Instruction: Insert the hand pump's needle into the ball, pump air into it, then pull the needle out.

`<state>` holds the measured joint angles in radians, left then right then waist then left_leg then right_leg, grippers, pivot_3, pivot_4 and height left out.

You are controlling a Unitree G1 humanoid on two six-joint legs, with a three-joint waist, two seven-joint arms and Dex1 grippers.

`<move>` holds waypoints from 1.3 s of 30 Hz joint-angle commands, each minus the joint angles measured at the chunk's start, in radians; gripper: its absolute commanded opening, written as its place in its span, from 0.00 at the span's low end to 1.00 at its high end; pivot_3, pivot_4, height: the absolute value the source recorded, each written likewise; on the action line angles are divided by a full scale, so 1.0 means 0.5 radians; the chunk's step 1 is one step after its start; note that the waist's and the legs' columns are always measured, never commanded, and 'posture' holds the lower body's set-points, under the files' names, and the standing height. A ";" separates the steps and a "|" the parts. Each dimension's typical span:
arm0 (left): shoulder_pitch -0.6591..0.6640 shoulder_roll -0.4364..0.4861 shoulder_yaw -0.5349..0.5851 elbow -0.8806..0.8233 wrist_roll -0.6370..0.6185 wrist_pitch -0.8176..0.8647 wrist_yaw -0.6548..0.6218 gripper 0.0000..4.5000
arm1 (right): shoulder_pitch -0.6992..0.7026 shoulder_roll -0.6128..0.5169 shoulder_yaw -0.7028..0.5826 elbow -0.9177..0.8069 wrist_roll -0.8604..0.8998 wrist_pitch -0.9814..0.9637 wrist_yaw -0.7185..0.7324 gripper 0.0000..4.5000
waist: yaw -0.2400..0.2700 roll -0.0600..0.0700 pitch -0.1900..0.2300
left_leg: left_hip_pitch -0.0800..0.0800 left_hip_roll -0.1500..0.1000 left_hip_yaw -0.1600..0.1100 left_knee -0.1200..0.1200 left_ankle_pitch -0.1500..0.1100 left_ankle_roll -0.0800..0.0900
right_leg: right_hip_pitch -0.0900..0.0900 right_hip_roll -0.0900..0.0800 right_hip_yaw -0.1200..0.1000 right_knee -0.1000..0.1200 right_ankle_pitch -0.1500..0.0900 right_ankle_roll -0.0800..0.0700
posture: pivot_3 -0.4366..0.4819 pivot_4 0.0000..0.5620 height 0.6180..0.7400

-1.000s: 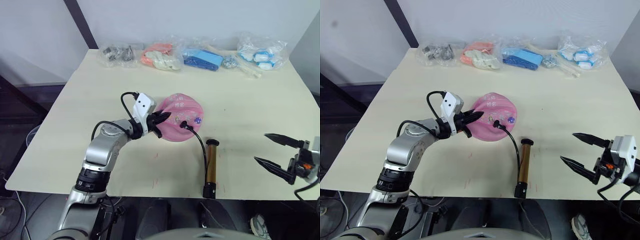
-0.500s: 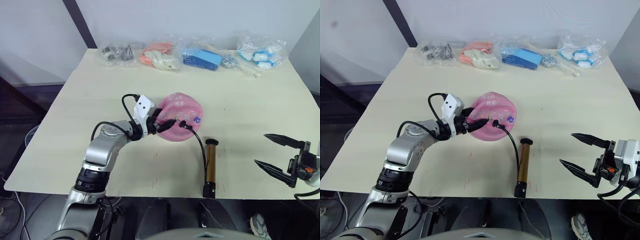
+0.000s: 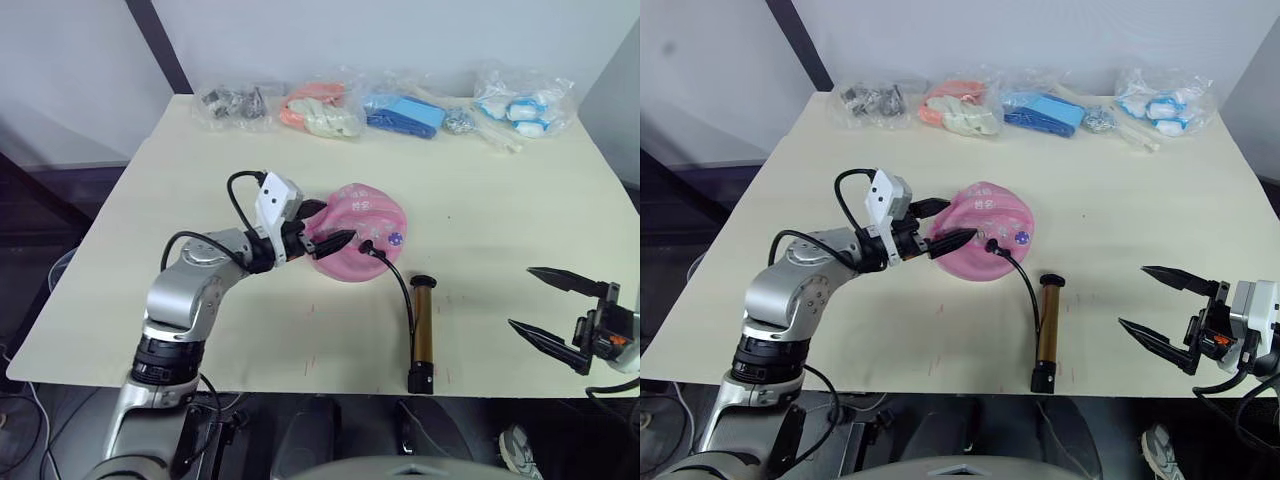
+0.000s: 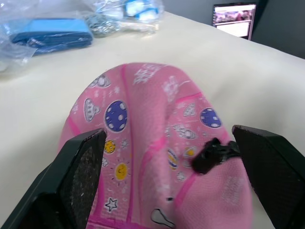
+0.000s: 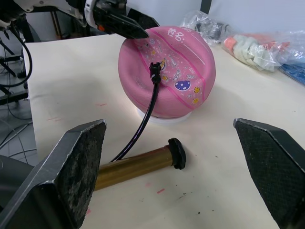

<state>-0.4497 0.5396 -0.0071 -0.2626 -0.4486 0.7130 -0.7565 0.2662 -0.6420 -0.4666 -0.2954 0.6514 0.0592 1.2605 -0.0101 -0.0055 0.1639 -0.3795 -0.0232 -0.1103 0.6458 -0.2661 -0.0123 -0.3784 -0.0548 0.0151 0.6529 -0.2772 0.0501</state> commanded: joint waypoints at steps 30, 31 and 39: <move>0.533 0.052 -0.380 -0.858 -0.652 0.806 0.489 0.99 | 0.156 -0.031 -0.035 -0.075 0.095 -0.047 0.078 1.00 | 0.006 0.000 0.010 | 0.002 0.002 0.004 0.012 -0.005 0.008 | -0.001 0.000 0.012 0.017 0.000 -0.001 | 0.48 0.27 1.00; 0.527 0.022 -0.432 -0.858 -0.611 0.817 0.545 0.99 | 0.162 -0.029 -0.034 -0.083 0.095 -0.047 0.075 1.00 | 0.006 0.001 0.010 | 0.003 0.002 0.004 0.012 -0.005 0.008 | -0.001 0.001 0.012 0.018 0.000 -0.001 | 0.48 0.27 1.00; 0.448 -0.172 -0.747 -0.799 -0.391 0.845 0.765 0.99 | 0.191 -0.028 -0.036 -0.100 0.092 -0.058 0.069 1.00 | 0.006 0.001 0.010 | 0.003 0.001 0.007 0.013 -0.005 0.008 | -0.001 0.001 0.012 0.019 0.000 -0.001 | 0.48 0.27 1.00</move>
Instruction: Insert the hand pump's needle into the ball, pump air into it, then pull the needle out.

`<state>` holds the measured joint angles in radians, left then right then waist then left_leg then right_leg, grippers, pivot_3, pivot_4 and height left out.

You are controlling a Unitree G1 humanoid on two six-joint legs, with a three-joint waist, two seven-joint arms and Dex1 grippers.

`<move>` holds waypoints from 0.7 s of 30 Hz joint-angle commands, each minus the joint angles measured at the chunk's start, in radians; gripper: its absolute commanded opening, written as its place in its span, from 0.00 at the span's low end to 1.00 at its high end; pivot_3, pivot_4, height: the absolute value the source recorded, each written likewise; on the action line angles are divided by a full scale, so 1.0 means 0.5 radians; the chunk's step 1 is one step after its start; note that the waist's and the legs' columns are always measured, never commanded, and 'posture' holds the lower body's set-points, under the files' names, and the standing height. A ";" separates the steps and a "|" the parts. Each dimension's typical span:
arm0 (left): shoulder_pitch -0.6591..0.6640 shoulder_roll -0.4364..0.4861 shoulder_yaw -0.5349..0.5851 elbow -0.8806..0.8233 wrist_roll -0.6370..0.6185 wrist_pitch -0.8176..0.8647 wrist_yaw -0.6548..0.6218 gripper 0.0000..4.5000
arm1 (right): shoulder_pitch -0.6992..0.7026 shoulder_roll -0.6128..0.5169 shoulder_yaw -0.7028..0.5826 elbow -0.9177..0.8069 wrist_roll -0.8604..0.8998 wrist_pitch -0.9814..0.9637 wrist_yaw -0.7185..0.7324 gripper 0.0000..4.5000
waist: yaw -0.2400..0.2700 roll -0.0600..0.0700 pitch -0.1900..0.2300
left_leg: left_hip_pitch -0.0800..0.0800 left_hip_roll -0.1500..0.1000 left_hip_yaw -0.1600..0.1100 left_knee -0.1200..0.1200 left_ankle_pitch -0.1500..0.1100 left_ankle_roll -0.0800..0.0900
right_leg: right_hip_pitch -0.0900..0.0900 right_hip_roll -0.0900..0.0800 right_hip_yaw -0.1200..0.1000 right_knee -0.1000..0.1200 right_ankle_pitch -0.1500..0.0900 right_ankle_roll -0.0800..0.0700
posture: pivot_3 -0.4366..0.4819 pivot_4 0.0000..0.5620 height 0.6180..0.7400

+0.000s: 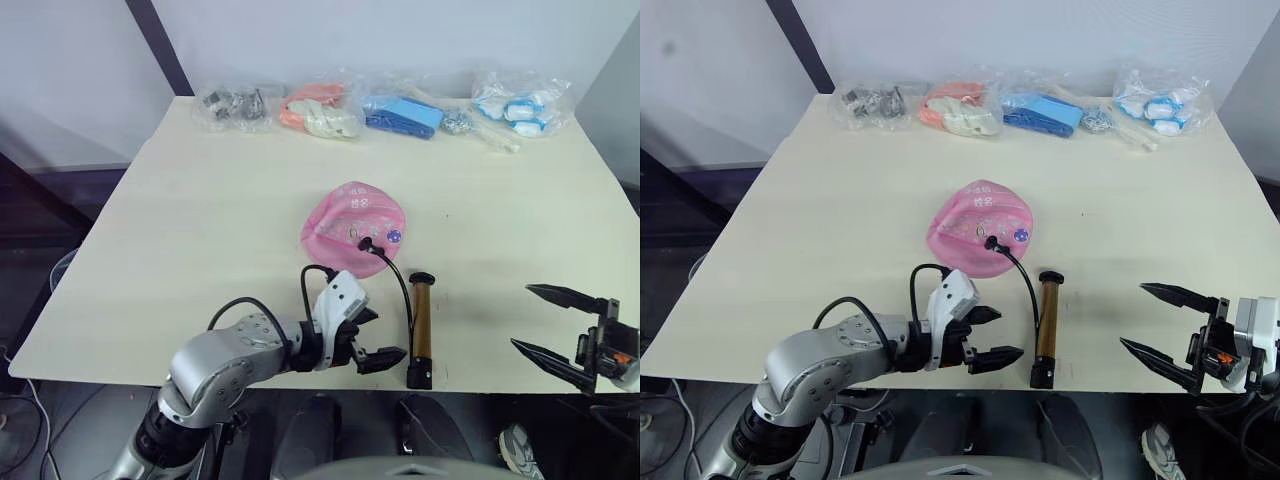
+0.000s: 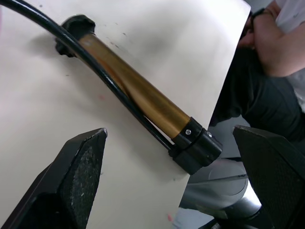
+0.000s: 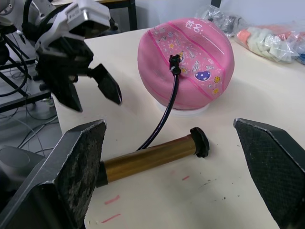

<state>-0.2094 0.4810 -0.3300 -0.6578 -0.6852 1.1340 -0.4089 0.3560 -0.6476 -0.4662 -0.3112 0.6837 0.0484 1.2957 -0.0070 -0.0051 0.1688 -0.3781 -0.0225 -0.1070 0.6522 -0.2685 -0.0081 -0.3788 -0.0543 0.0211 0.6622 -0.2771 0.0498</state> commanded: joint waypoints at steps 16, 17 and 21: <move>-0.248 -0.628 -0.384 0.350 0.455 0.187 0.482 0.99 | 0.086 -0.087 -0.120 0.049 0.018 -0.152 0.151 1.00 | 0.010 0.000 0.000 | 0.000 -0.005 0.003 0.003 0.000 0.000 | 0.001 0.000 -0.004 0.000 0.000 0.001 | 0.48 0.27 1.00; -0.264 -0.634 -0.405 0.364 0.475 0.206 0.487 0.99 | 0.094 -0.091 -0.126 0.064 0.019 -0.165 0.171 1.00 | 0.010 0.000 0.000 | 0.000 -0.005 0.003 0.003 0.000 0.000 | 0.001 0.000 -0.004 0.000 0.000 0.001 | 0.48 0.27 1.00; -0.314 -0.647 -0.475 0.427 0.549 0.246 0.503 0.99 | 0.132 -0.117 -0.135 0.121 -0.004 -0.209 0.242 1.00 | 0.012 0.001 -0.001 | 0.000 -0.005 0.004 0.003 0.000 0.000 | 0.001 0.001 -0.004 0.000 0.000 0.001 | 0.48 0.27 1.00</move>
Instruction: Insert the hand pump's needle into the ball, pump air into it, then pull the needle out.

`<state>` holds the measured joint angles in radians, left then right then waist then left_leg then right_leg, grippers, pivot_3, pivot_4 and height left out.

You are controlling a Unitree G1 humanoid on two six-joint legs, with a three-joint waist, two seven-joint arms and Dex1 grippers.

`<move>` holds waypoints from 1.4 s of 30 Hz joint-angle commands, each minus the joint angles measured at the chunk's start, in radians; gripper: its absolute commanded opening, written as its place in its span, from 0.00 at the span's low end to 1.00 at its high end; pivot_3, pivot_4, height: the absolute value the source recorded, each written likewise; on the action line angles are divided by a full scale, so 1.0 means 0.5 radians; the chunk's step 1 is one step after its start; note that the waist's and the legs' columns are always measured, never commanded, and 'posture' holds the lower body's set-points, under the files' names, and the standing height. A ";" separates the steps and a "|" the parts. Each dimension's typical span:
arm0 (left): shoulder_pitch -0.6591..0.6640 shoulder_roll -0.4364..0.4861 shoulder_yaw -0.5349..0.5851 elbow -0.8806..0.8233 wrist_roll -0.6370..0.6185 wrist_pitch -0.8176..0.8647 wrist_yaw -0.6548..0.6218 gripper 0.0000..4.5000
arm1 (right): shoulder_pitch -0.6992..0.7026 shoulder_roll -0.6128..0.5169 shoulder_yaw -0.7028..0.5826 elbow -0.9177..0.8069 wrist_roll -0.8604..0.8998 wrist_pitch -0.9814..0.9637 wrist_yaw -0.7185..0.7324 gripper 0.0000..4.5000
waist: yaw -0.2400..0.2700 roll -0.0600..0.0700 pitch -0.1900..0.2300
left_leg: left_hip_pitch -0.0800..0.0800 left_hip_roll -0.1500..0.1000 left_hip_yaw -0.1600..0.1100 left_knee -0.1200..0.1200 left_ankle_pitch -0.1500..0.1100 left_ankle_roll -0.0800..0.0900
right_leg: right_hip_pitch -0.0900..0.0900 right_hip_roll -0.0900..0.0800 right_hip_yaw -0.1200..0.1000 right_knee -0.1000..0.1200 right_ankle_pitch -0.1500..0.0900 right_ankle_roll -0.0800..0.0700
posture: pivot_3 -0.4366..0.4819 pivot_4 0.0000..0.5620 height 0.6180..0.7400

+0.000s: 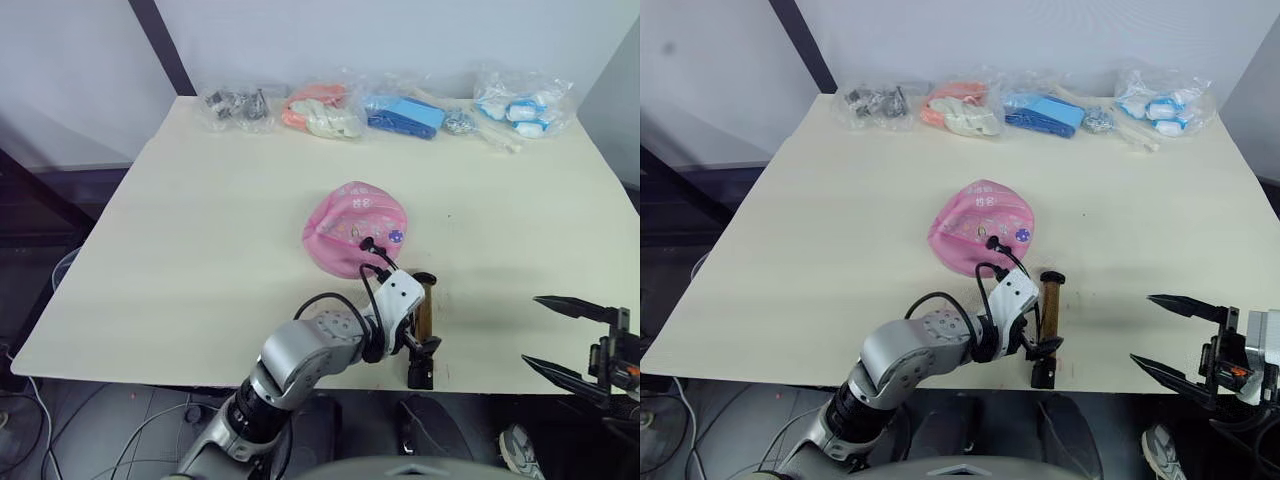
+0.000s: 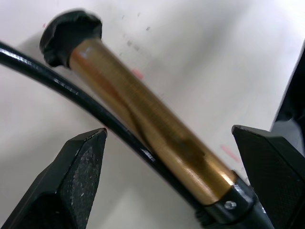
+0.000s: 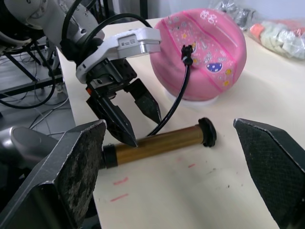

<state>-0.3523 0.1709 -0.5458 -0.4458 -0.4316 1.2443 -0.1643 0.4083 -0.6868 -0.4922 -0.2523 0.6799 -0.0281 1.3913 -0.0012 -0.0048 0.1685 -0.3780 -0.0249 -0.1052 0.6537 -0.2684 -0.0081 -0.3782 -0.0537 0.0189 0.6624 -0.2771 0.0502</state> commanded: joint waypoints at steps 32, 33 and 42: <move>-0.139 -0.093 -0.177 0.223 0.259 0.097 -0.043 0.99 | 0.040 -0.030 -0.043 0.070 0.000 -0.162 0.047 1.00 | 0.000 0.000 0.000 | 0.001 0.000 0.001 0.000 0.000 -0.001 | 0.000 0.000 0.001 0.000 0.000 0.000 | 0.48 0.27 1.00; -0.148 -0.069 -0.192 0.222 0.267 0.084 -0.060 0.99 | 0.039 -0.030 -0.043 0.071 0.001 -0.163 0.047 1.00 | 0.001 0.000 0.000 | 0.001 0.000 0.001 0.000 0.000 -0.001 | 0.000 0.000 0.001 0.000 0.000 0.000 | 0.48 0.27 1.00; -0.162 0.020 -0.197 0.214 0.289 0.045 -0.124 0.53 | 0.023 -0.020 -0.031 0.084 -0.006 -0.176 0.045 1.00 | 0.001 0.000 -0.001 | 0.003 0.001 0.001 0.000 0.000 -0.001 | 0.002 0.000 0.002 0.001 0.000 0.000 | 0.48 0.27 1.00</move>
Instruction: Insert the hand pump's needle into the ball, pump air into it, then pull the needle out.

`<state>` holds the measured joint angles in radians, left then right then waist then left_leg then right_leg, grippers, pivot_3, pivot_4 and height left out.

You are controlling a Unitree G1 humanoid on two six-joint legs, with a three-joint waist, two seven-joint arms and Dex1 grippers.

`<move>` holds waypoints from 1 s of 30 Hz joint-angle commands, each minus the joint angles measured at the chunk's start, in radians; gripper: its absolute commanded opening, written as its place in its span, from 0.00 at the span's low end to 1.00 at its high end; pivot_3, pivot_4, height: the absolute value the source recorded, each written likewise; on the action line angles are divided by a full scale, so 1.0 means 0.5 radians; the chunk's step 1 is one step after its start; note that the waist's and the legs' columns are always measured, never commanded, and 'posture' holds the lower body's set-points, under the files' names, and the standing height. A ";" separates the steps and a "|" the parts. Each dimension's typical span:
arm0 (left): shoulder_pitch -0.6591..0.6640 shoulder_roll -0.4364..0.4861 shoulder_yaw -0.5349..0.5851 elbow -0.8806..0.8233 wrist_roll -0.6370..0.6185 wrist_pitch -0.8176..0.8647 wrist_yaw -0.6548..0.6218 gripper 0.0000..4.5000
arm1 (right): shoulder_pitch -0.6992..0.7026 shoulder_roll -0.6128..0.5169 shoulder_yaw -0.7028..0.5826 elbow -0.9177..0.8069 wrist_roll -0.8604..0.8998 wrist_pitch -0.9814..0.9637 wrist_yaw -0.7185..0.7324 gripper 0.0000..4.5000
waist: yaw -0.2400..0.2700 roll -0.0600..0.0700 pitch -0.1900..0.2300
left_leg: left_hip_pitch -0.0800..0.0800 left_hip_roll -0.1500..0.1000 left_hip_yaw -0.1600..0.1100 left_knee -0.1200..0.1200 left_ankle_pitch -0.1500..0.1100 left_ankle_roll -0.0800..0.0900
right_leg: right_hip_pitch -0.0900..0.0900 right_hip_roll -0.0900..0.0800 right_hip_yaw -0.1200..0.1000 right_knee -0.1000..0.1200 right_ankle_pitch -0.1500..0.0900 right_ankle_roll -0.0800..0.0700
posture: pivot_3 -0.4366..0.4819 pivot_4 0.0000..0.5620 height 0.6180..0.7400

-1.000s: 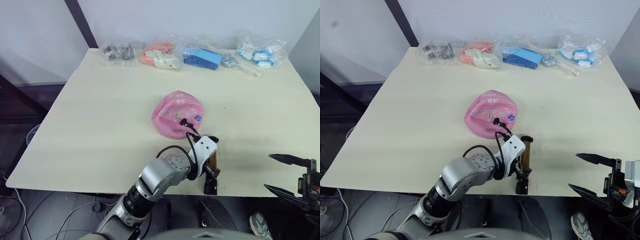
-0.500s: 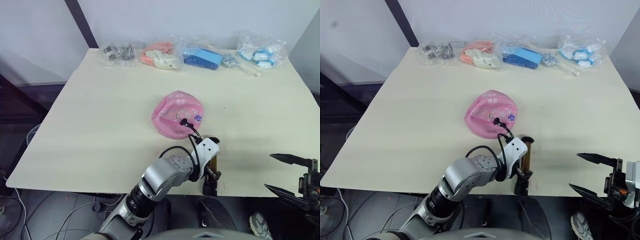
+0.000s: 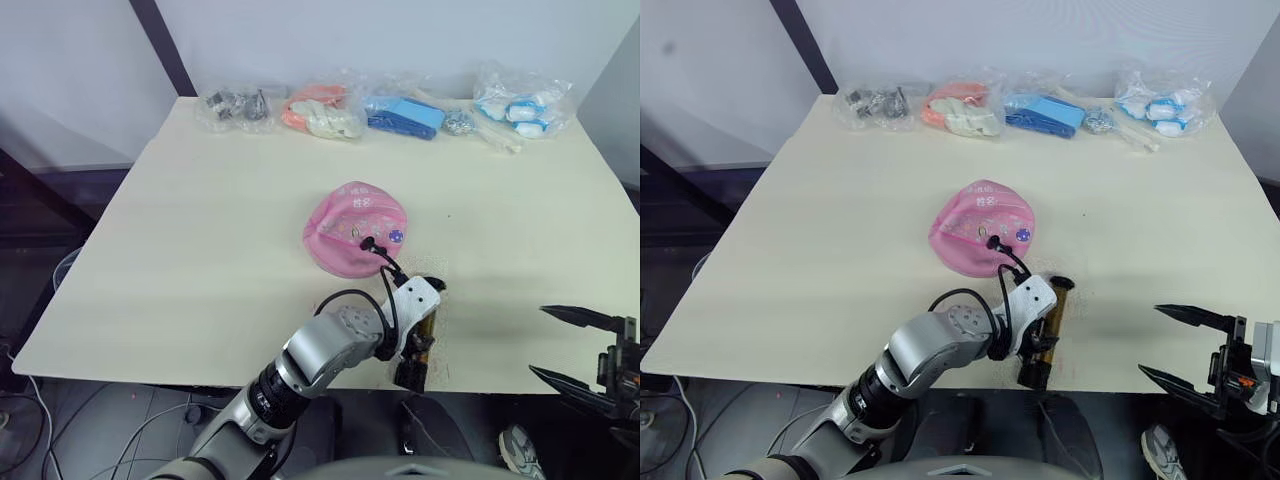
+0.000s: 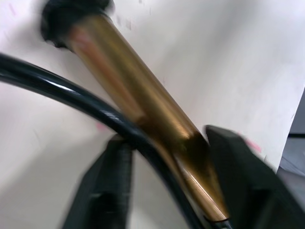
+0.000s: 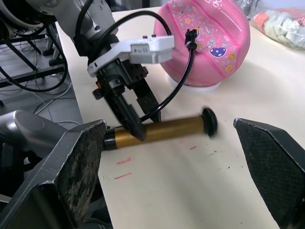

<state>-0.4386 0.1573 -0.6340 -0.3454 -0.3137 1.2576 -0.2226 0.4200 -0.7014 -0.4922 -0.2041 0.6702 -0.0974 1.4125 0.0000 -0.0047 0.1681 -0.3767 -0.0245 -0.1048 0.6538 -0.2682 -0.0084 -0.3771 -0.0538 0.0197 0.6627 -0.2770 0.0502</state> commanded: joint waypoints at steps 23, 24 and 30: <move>-0.105 0.497 0.030 -0.021 0.017 -0.410 -0.590 0.53 | -0.038 0.035 0.006 0.003 -0.001 -0.069 -0.027 1.00 | -0.014 0.001 -0.001 | 0.001 0.001 0.001 0.000 0.000 0.001 | 0.000 0.000 0.001 0.001 0.000 0.000 | 0.48 0.27 1.00; -0.102 0.501 0.034 -0.018 0.017 -0.415 -0.602 0.53 | -0.041 0.036 0.009 0.003 -0.002 -0.070 -0.028 1.00 | -0.014 0.001 -0.001 | 0.001 0.001 0.001 0.000 0.000 0.001 | 0.000 0.000 0.001 0.000 0.000 0.000 | 0.48 0.27 1.00; -0.073 0.564 0.018 -0.042 0.038 -0.468 -0.688 0.53 | -0.046 0.031 0.012 0.002 -0.004 -0.066 -0.033 1.00 | -0.015 0.002 -0.001 | 0.001 0.001 -0.001 0.000 0.000 0.001 | 0.000 0.000 0.000 0.001 0.000 0.000 | 0.48 0.27 1.00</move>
<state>-0.4825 0.4456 -0.6285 -0.3449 -0.3057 1.0329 -0.5646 0.3953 -0.6866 -0.4776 -0.1863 0.6663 -0.1162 1.3953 -0.0073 -0.0040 0.1677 -0.3764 -0.0238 -0.1050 0.6538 -0.2682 -0.0080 -0.3773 -0.0539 0.0199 0.6629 -0.2771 0.0501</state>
